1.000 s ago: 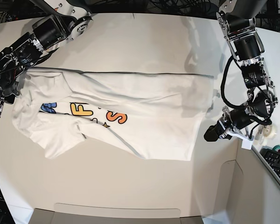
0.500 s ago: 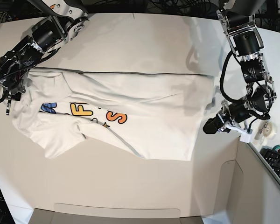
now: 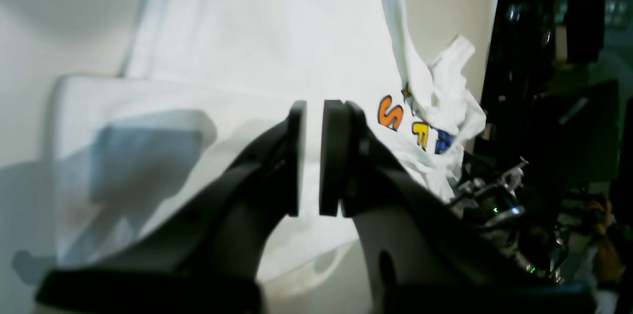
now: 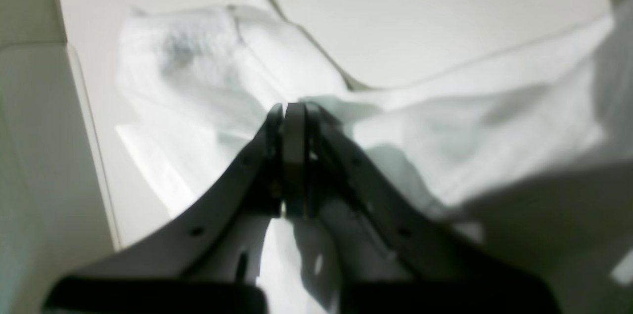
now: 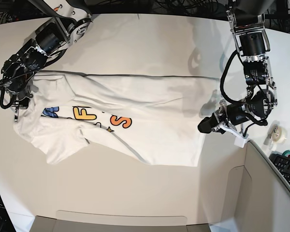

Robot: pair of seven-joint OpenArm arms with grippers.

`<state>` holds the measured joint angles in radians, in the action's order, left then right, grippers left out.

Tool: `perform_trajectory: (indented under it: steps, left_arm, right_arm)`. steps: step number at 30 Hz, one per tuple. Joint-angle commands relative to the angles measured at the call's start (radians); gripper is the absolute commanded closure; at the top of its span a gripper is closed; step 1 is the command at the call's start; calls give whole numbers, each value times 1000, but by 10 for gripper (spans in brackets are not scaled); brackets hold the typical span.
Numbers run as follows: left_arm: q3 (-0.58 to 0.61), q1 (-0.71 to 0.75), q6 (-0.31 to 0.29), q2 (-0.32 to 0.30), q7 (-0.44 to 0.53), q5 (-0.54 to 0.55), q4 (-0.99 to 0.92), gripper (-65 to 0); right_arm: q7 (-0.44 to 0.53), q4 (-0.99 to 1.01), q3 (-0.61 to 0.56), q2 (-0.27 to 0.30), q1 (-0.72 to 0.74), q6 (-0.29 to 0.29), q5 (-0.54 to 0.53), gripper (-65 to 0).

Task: Layout the t-shirt on the table in an organized manner, then fold the t-shirt properly
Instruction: 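Lower the left gripper onto the folded shirt's side edge and pinch it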

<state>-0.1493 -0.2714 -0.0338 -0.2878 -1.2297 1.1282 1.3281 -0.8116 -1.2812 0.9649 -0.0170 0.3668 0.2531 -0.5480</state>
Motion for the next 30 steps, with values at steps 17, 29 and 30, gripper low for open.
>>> perform_trajectory:
  steps: [17, 29, 30]
  left_arm:
    - [264, -22, -2, -11, 210, -325, -163, -44]
    - [262, 5, -2, -34, 202, -396, -160, -44]
    - [262, 5, -2, -34, 202, -396, -160, -44]
  right_arm:
    - [-27, 35, -1, -1, -21, 19, 21, 0]
    - [-28, 35, -1, 107, -24, 19, 21, 0]
    - [-28, 35, -1, 113, -24, 19, 21, 0]
